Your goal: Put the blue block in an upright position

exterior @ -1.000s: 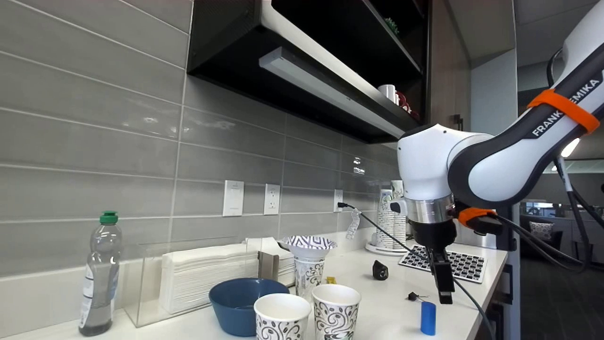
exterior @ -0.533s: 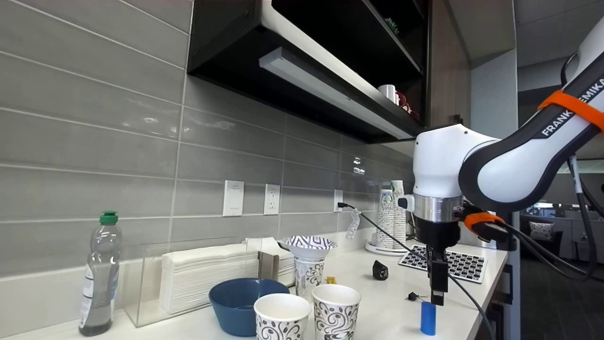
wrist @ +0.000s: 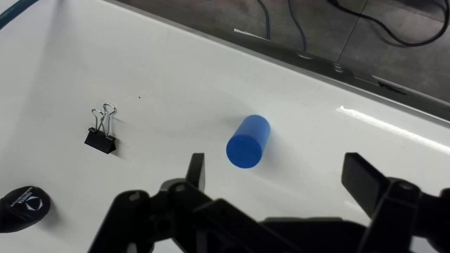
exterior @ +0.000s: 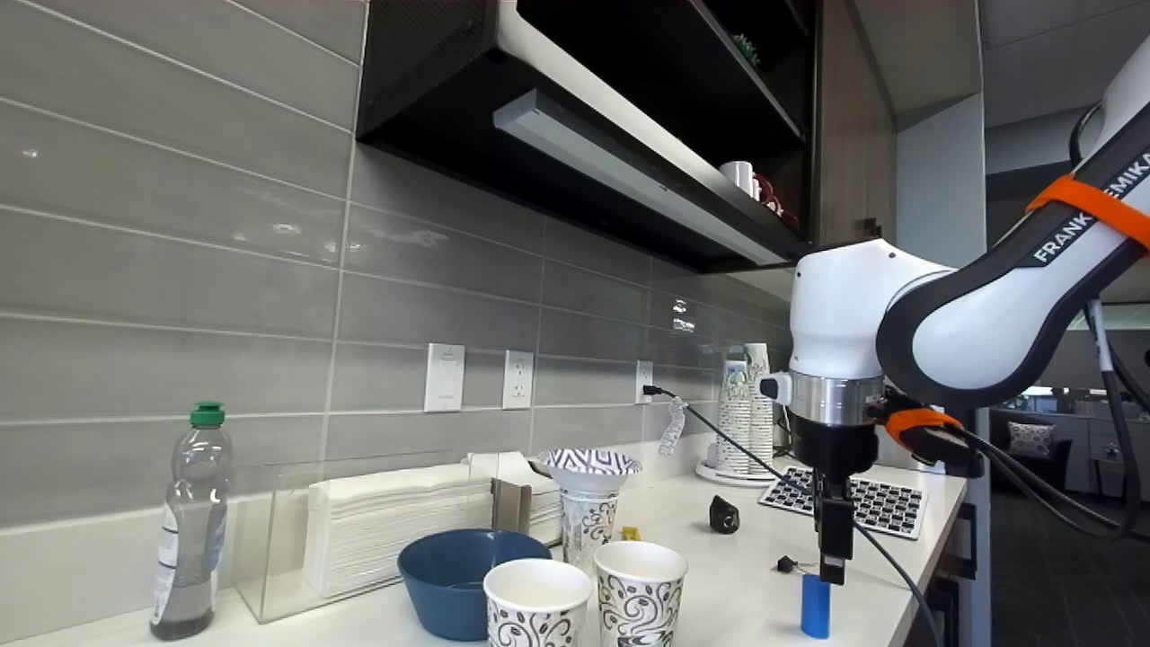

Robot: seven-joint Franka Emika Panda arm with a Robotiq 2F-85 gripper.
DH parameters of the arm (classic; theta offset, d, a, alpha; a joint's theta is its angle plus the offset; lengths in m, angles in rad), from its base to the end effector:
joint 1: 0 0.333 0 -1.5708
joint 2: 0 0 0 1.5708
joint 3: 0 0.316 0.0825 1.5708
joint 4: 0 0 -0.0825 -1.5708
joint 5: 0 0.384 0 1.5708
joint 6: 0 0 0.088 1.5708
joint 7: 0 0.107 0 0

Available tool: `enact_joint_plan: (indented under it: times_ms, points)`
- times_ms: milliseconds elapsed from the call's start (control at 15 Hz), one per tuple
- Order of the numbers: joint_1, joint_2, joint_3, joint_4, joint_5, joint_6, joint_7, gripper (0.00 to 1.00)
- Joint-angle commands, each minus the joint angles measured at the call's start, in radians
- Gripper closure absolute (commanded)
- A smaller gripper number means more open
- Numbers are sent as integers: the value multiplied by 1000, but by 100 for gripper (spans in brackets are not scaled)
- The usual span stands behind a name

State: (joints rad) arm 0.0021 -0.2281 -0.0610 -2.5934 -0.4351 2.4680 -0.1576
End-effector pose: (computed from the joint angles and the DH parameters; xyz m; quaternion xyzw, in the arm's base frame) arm 0.4345 -0.0242 0.3456 0.9668 0.2100 0.0361 0.1410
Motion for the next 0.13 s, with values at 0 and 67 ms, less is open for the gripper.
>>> enact_joint_plan:
  times_ms: [0, 67]
  points:
    - [-18, 0, 19, 0, 8, 0, -6, 0]
    - [-18, 0, 19, 0, 8, 0, -6, 0]
